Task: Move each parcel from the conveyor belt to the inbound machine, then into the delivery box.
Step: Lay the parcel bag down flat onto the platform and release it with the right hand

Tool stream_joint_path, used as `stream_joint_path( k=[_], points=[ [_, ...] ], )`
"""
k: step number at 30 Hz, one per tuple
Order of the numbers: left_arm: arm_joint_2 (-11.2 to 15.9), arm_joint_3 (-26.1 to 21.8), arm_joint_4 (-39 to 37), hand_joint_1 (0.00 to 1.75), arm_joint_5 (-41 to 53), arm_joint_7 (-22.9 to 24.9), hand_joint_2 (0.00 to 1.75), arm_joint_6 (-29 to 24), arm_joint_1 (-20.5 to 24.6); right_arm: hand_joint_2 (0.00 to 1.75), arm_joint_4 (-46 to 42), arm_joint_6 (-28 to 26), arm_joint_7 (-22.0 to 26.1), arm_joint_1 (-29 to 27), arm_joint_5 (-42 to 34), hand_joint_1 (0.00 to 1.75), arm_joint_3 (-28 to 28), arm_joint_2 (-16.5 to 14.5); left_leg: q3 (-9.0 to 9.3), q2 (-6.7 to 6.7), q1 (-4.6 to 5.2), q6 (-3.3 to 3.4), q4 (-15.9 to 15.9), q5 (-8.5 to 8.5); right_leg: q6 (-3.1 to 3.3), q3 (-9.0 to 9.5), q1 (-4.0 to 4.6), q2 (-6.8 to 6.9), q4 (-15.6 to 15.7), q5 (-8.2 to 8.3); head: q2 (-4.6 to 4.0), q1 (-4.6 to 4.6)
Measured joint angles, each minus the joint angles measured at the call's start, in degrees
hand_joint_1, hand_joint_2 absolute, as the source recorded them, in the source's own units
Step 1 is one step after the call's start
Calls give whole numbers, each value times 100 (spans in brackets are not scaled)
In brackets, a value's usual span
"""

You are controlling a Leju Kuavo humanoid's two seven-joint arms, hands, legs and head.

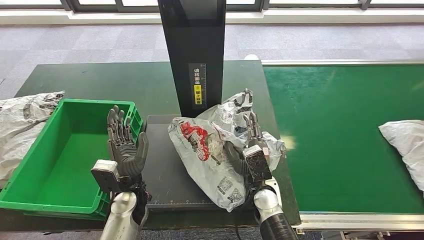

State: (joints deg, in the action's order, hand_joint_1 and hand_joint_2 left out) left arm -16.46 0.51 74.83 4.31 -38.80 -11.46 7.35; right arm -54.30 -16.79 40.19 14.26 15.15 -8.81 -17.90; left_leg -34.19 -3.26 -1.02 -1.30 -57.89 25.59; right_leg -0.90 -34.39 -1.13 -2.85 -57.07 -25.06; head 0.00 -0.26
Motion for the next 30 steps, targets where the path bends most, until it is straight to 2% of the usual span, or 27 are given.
stream_joint_path(
  k=[7,14,22,26,30],
  points=[
    [-1,172,134,0,182,0,175,-190,20,0,-341,117,-1,-125,-633,0,0,93,0,2,0,0,-1,0,0,-2,-1,-5,1,0,0,0],
    [15,900,348,0,724,0,175,-604,131,0,-362,208,0,-153,-682,0,0,153,-2,3,1,0,-1,0,0,-2,-2,-6,1,1,0,0],
    [28,1184,423,0,866,0,175,-749,182,0,-365,217,0,-165,-682,0,0,198,-1,3,1,0,-1,0,1,-4,-1,-5,0,1,0,0],
    [37,1472,255,0,1679,9,175,-1325,286,0,-365,339,0,-161,-688,0,0,207,0,3,1,0,-1,0,0,-5,-4,-5,1,1,0,0],
    [-2,1793,-466,0,3073,272,175,-1704,623,0,-365,521,0,-147,-740,0,0,207,-1,3,4,1,-3,0,-2,-5,-8,-6,2,4,0,-1]
  ],
)
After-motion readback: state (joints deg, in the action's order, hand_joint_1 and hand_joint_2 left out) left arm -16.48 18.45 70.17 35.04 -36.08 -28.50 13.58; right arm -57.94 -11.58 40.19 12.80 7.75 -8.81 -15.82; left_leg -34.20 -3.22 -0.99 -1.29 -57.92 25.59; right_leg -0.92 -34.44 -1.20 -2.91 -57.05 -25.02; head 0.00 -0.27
